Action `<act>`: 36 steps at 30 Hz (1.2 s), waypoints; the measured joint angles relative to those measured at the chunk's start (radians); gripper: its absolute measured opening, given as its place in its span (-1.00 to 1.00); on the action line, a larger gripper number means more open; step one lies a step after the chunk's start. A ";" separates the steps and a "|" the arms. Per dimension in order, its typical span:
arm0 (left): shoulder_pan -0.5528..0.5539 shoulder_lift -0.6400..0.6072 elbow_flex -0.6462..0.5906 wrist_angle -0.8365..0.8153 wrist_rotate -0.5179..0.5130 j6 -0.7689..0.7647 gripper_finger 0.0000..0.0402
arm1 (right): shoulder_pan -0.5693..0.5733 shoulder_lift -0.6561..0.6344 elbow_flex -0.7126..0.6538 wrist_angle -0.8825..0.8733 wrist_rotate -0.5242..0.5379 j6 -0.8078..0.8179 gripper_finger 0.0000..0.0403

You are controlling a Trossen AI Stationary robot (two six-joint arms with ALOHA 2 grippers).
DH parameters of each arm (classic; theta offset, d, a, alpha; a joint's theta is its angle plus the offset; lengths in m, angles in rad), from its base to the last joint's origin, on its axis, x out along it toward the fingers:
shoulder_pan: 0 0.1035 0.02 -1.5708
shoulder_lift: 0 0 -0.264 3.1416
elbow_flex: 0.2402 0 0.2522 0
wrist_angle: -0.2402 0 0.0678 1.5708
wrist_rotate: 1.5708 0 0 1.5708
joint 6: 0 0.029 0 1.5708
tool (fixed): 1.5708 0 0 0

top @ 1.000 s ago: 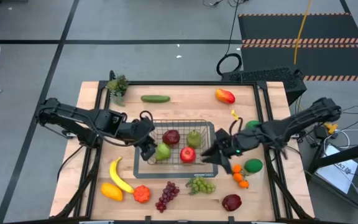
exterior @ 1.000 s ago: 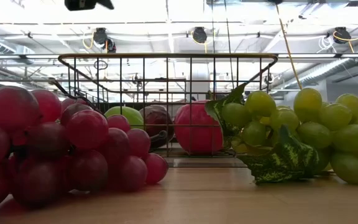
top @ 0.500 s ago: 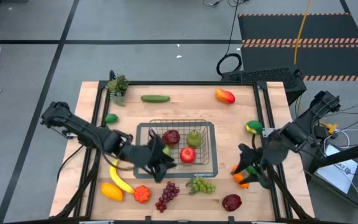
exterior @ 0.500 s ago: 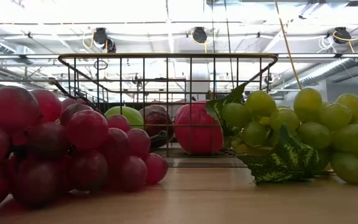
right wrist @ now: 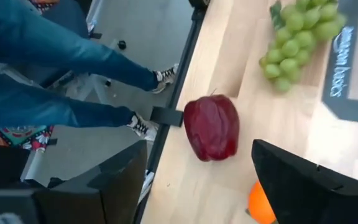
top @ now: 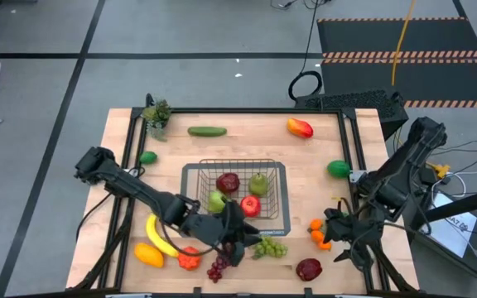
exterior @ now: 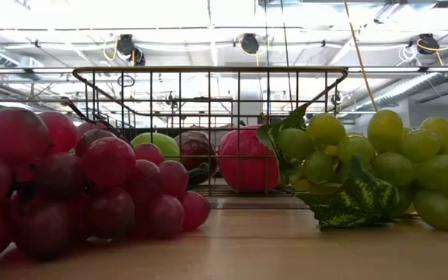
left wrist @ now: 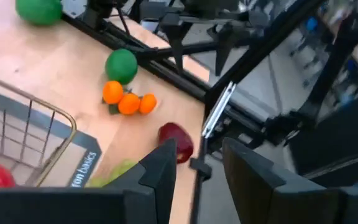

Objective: Build produce basket
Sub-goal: Put the dark red apple into the gold wire basket

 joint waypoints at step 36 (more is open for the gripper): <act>0.008 0.074 0.074 -0.104 -0.008 0.125 -0.35 | 0.081 0.257 -0.250 0.470 0.077 -0.020 0.42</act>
